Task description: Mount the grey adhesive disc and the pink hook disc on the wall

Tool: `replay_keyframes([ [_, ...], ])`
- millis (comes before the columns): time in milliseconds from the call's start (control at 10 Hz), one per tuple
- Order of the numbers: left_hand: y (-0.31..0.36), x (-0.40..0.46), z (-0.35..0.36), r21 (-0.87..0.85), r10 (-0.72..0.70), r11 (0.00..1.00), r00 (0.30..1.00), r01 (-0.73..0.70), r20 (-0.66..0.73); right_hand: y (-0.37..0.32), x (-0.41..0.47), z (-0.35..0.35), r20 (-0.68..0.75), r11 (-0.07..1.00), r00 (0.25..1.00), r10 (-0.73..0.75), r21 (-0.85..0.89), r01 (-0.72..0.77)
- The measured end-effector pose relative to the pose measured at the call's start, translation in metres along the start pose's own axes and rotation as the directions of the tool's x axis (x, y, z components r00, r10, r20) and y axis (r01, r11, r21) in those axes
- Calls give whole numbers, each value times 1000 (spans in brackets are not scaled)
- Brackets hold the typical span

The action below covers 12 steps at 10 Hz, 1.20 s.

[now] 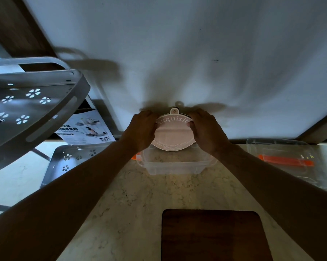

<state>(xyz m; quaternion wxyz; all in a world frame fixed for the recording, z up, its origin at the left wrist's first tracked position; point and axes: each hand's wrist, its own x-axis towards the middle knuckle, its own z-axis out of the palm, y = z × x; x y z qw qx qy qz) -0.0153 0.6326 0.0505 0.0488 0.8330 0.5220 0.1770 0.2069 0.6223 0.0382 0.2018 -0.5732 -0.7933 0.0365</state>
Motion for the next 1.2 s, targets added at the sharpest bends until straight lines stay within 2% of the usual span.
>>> replay_keyframes([
  [100, 0, -7, 2, -5, -13, 1000, 999, 13, -45, -3, -1, 1, -4, 999, 1000, 23, -48, -23],
  [200, -1, -7, 3, -28, -65, 998, 996, 63, -59, -3, -2, 0, -28, 999, 999, 32, -13, -32],
  [600, -2, 2, 5, 18, -105, 994, 994, 105, -21, -7, 6, -4, -13, 997, 998, 62, -34, -63],
  [900, 0, -2, -1, 15, -139, 990, 990, 139, -18, -16, 3, -16, -34, 993, 994, 100, 58, -98],
  [1000, 6, -11, -10, -6, -146, 989, 989, 146, -8, -22, -6, -27, 29, 992, 994, 106, 69, -108],
  [1200, 17, -29, -31, 139, -153, 980, 987, 144, 53, -29, -23, -46, 146, 990, 979, 139, -35, -136],
])
